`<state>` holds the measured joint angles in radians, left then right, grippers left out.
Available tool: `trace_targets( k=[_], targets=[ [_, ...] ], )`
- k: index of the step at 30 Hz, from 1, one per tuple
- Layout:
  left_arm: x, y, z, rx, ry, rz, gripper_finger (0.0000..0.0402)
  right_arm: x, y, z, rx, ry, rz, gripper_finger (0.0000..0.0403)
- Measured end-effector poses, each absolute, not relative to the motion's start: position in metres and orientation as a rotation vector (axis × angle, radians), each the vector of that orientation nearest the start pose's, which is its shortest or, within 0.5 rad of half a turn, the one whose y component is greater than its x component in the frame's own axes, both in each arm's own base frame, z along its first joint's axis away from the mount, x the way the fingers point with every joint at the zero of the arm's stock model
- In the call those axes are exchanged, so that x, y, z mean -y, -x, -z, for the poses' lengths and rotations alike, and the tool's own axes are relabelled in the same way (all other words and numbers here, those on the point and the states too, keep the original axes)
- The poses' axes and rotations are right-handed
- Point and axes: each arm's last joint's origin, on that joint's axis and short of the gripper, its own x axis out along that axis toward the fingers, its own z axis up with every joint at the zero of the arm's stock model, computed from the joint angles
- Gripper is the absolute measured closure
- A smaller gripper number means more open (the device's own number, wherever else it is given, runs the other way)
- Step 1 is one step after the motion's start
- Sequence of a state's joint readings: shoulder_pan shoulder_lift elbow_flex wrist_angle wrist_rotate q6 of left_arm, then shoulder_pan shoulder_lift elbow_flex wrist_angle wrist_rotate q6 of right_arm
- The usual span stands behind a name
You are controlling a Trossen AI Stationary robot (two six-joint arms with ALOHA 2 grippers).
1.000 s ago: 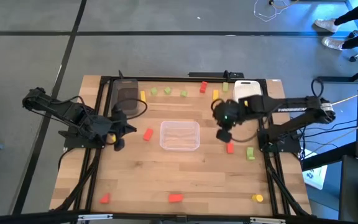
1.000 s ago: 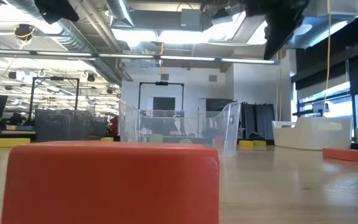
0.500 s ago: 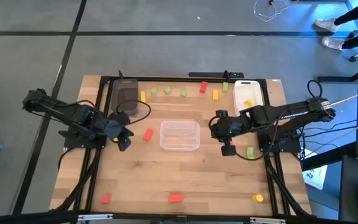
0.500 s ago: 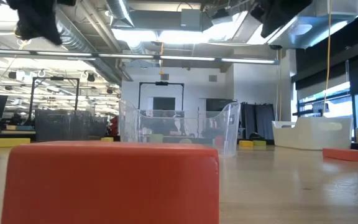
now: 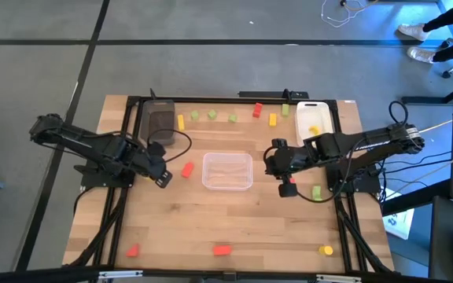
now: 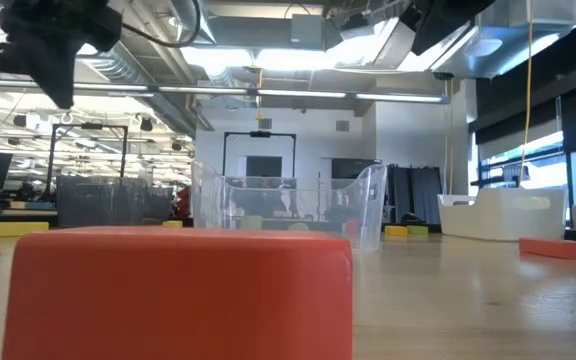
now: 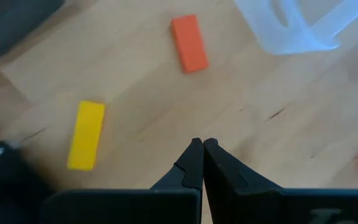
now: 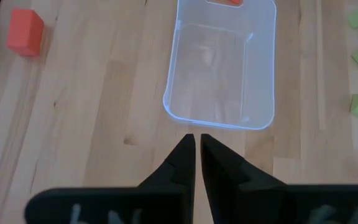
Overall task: Sort & place blocks by color
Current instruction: Put the orange block into the transparent bin
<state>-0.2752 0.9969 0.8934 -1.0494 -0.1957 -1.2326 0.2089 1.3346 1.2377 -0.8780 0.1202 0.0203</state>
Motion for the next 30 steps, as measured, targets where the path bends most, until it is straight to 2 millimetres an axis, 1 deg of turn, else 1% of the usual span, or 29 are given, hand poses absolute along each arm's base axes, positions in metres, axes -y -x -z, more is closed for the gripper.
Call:
trace_targets(
  k=[4, 7, 16, 20, 23, 26, 30],
  targets=[
    [0.041, -0.167, -0.275, -0.92, 0.907, -0.597, 0.0401, -0.051, -0.257, -0.316, -0.963, 0.142, -0.073, 0.0376],
    [0.041, -0.168, -0.275, -0.886, 0.94, -0.62, 0.0401, -0.051, -0.257, -0.316, -0.963, 0.141, -0.073, 0.0376],
    [0.04, -0.167, -0.275, -0.857, 1.026, -0.683, 0.0401, -0.051, -0.257, -0.316, -0.963, 0.141, -0.072, 0.0376],
    [0.04, -0.167, -0.275, -0.849, 1.038, -0.694, 0.0401, -0.051, -0.257, -0.316, -0.963, 0.143, -0.073, 0.0376],
    [0.04, -0.168, -0.274, -0.813, 1.081, -0.743, 0.0401, -0.051, -0.257, -0.316, -0.963, 0.141, -0.072, 0.0376],
    [0.039, -0.174, -0.269, -0.784, 1.07, -0.814, 0.0388, -0.051, -0.257, -0.316, -0.963, 0.142, -0.073, 0.0376],
    [0.035, -0.183, -0.263, -0.785, 1.067, -0.859, 0.0347, -0.051, -0.257, -0.316, -0.962, 0.143, -0.073, 0.0376]
  ],
)
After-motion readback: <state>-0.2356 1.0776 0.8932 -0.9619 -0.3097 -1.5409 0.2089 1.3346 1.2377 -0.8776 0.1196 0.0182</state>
